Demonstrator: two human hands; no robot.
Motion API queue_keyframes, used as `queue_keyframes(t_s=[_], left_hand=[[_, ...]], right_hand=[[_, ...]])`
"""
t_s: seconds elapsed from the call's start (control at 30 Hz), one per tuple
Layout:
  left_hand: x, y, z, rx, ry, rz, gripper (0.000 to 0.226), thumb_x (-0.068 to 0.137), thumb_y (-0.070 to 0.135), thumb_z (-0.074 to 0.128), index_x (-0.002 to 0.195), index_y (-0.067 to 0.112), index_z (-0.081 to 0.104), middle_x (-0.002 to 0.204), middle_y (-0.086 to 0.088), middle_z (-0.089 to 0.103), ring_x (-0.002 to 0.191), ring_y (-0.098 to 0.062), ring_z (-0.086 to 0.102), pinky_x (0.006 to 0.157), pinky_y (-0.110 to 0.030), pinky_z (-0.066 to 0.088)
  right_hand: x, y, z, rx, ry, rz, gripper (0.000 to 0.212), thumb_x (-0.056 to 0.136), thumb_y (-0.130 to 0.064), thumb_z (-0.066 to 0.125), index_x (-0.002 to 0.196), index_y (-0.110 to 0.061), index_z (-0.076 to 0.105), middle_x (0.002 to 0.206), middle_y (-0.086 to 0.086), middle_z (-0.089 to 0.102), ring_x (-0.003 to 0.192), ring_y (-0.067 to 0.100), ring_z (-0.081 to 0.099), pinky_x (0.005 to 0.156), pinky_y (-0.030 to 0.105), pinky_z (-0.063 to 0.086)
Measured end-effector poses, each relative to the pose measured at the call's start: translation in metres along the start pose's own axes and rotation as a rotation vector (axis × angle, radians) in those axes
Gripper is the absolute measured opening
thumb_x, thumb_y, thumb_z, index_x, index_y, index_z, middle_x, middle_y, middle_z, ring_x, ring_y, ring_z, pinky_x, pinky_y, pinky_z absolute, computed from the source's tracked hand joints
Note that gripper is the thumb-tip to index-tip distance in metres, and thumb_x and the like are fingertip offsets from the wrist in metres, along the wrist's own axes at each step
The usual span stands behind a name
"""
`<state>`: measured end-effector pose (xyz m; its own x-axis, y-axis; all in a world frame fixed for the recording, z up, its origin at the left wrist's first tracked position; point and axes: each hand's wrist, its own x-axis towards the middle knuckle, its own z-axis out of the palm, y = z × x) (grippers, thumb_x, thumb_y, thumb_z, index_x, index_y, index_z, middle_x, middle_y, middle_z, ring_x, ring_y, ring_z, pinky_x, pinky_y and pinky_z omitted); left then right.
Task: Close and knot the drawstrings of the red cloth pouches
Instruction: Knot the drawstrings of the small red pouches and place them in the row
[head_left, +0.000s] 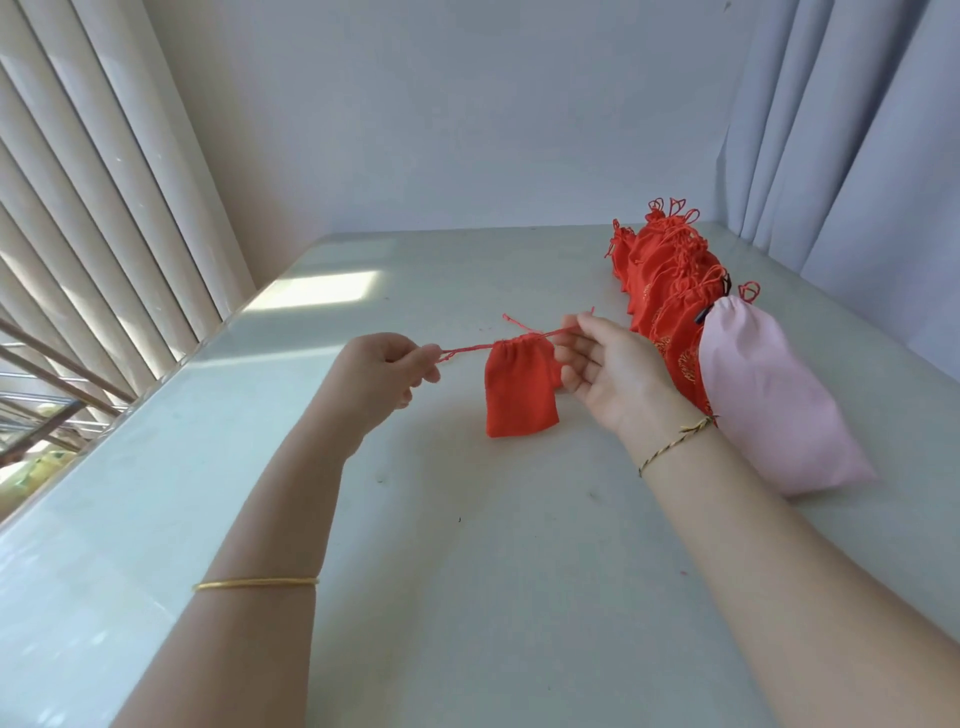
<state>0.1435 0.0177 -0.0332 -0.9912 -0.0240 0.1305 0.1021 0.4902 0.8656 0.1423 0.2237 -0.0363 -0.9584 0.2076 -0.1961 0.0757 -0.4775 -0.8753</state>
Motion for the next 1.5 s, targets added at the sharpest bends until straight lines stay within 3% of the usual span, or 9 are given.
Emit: queue_keyframes(t_s=[0.2, 0.3, 0.5, 0.67, 0.77, 0.87, 0.97, 1.3, 1.5], left_hand=[[0.001, 0.014, 0.006, -0.941, -0.173, -0.056, 0.029, 0.096, 0.014, 0.039, 0.070, 0.012, 0.052, 0.095, -0.004, 0.070, 0.105, -0.019, 0.064, 0.096, -0.033, 0.047], [-0.002, 0.022, 0.007, -1.176, -0.283, 0.017, 0.027, 0.097, 0.019, 0.038, 0.073, 0.012, 0.051, 0.073, -0.002, 0.063, 0.087, -0.020, 0.068, 0.101, -0.037, 0.045], [-0.010, 0.026, 0.009, -0.846, -0.359, -0.007, 0.020, 0.085, 0.005, 0.054, 0.103, 0.001, 0.063, 0.072, -0.003, 0.052, 0.059, -0.013, 0.054, 0.064, -0.026, 0.054], [-0.020, 0.032, 0.016, -0.464, -0.406, 0.082, 0.021, 0.085, 0.012, 0.061, 0.099, -0.002, 0.067, 0.062, -0.003, 0.051, 0.053, -0.010, 0.049, 0.057, -0.021, 0.051], [-0.022, 0.033, 0.019, -0.432, -0.386, 0.109, 0.014, 0.085, 0.011, 0.061, 0.088, -0.001, 0.067, 0.062, -0.005, 0.049, 0.050, -0.010, 0.046, 0.054, -0.021, 0.051], [-0.020, 0.032, 0.016, -0.518, -0.356, 0.083, 0.015, 0.090, 0.009, 0.055, 0.079, 0.004, 0.064, 0.063, -0.006, 0.048, 0.050, -0.010, 0.046, 0.052, -0.020, 0.049], [-0.018, 0.030, 0.015, -0.562, -0.335, 0.046, 0.014, 0.091, 0.009, 0.053, 0.081, 0.003, 0.061, 0.063, -0.007, 0.048, 0.049, -0.010, 0.047, 0.052, -0.020, 0.048], [-0.015, 0.026, 0.016, -0.673, -0.262, -0.041, 0.010, 0.088, -0.002, 0.056, 0.080, 0.003, 0.059, 0.066, -0.007, 0.068, 0.060, -0.016, 0.063, 0.067, -0.023, 0.057], [-0.018, 0.030, 0.016, -0.624, -0.324, -0.005, 0.017, 0.082, -0.013, 0.055, 0.077, 0.003, 0.057, 0.072, -0.010, 0.065, 0.062, -0.019, 0.060, 0.072, -0.027, 0.057]], right_hand=[[0.003, 0.005, -0.002, 0.108, 0.063, 0.044, 0.024, 0.094, -0.013, 0.049, 0.073, -0.009, 0.058, 0.058, 0.001, 0.060, 0.039, 0.003, 0.056, 0.041, 0.013, 0.045], [-0.002, 0.001, 0.004, -0.011, -0.044, -0.006, 0.020, 0.092, -0.015, 0.052, 0.074, -0.011, 0.061, 0.064, 0.003, 0.061, 0.046, 0.005, 0.056, 0.045, 0.016, 0.045], [-0.017, -0.008, 0.016, -0.245, -0.228, -0.305, 0.017, 0.089, -0.017, 0.057, 0.076, -0.015, 0.067, 0.064, -0.006, 0.062, 0.050, 0.004, 0.051, 0.051, 0.015, 0.038], [-0.028, -0.008, 0.025, -0.462, -0.277, -0.565, 0.010, 0.086, -0.015, 0.063, 0.080, -0.014, 0.071, 0.068, -0.014, 0.065, 0.055, -0.006, 0.052, 0.056, 0.008, 0.037], [-0.028, -0.006, 0.024, -0.527, -0.323, -0.547, 0.015, 0.090, -0.017, 0.058, 0.087, -0.009, 0.070, 0.057, -0.019, 0.061, 0.047, -0.004, 0.049, 0.051, 0.007, 0.036], [-0.025, -0.007, 0.021, -0.575, -0.369, -0.303, 0.022, 0.095, -0.023, 0.047, 0.096, -0.013, 0.066, 0.077, -0.006, 0.070, 0.039, 0.007, 0.040, 0.047, 0.020, 0.033], [-0.024, -0.005, 0.019, -0.620, -0.429, -0.138, 0.016, 0.089, -0.012, 0.051, 0.096, -0.013, 0.065, 0.069, -0.001, 0.066, 0.043, 0.010, 0.046, 0.049, 0.023, 0.036], [-0.025, -0.009, 0.018, -0.791, -0.457, -0.425, 0.017, 0.075, -0.009, 0.072, 0.063, -0.016, 0.062, 0.047, -0.014, 0.053, 0.048, -0.001, 0.045, 0.052, 0.011, 0.037], [-0.019, -0.004, 0.019, -0.625, -0.416, -0.275, 0.013, 0.066, -0.026, 0.051, 0.066, -0.015, 0.059, 0.084, 0.007, 0.061, 0.078, 0.018, 0.056, 0.075, 0.034, 0.043]])
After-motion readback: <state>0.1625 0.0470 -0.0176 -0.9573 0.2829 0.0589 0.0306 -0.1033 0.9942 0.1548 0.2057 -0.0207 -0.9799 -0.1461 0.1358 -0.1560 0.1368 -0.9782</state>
